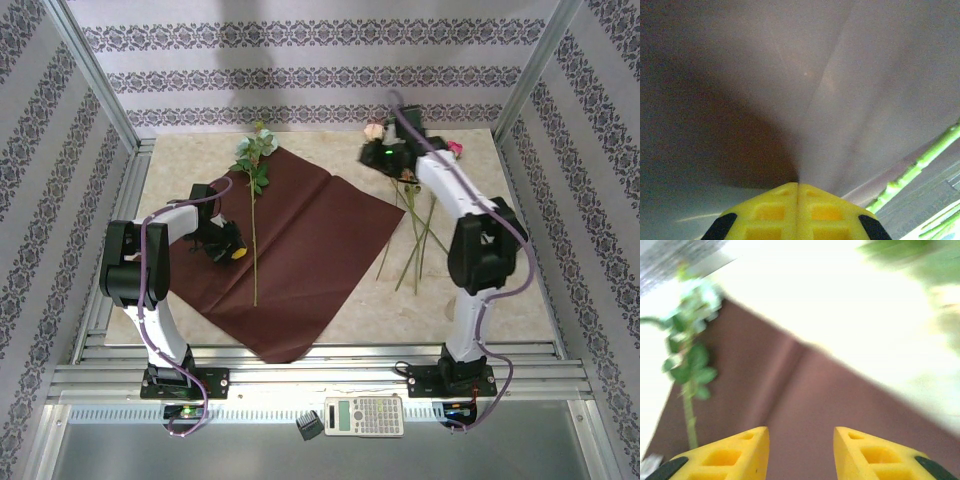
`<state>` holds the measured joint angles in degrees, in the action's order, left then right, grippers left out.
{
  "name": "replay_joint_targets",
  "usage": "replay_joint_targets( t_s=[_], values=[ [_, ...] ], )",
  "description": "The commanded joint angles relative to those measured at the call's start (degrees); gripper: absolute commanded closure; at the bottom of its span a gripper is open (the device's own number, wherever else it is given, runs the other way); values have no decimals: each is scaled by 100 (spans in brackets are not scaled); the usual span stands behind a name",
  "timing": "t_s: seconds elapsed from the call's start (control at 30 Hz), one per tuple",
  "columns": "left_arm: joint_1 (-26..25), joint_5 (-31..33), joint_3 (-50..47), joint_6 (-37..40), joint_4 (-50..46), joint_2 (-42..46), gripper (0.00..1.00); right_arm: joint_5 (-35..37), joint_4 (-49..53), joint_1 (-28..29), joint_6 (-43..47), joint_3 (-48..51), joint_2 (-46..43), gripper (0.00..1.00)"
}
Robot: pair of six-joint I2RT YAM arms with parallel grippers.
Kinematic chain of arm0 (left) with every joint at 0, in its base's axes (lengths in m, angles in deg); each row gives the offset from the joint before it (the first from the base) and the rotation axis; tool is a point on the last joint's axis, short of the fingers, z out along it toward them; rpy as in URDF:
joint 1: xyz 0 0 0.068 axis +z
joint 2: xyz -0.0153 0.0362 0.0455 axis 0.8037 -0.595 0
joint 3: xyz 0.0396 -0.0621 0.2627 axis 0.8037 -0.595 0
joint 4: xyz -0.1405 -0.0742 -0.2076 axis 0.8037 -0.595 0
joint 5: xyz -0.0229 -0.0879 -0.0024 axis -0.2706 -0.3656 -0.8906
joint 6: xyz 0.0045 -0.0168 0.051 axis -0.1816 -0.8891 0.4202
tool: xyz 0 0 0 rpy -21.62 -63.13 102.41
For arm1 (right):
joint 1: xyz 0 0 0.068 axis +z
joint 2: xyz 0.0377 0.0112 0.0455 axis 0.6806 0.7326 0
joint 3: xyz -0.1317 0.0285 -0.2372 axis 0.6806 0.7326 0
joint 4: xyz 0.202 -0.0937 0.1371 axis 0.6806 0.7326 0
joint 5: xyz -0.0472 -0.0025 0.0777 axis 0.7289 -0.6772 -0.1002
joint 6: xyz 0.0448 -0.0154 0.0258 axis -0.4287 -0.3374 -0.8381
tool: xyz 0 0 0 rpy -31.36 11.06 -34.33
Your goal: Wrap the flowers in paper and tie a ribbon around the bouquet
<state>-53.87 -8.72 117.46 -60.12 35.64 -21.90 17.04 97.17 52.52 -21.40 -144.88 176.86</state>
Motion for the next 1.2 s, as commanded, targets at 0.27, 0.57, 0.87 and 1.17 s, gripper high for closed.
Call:
replay_joint_targets(
  t_s=[0.27, 0.57, 0.87, 1.17],
  values=[
    [241, 90, 209, 186, -263, -159, 97, 915, 1320, -456, 565, -301, 1109, 64],
    [243, -18, 350, 157, -288, -177, 97, 1118, 1432, -374, 708, -579, 1732, 64],
    [241, -75, 483, 233, -419, -211, 97, 1193, 1634, -299, 988, -1231, 2205, 72],
    [241, -74, 657, 272, -551, -272, 97, 1349, 2021, -199, 1142, -1841, 2522, 92]
  ],
)
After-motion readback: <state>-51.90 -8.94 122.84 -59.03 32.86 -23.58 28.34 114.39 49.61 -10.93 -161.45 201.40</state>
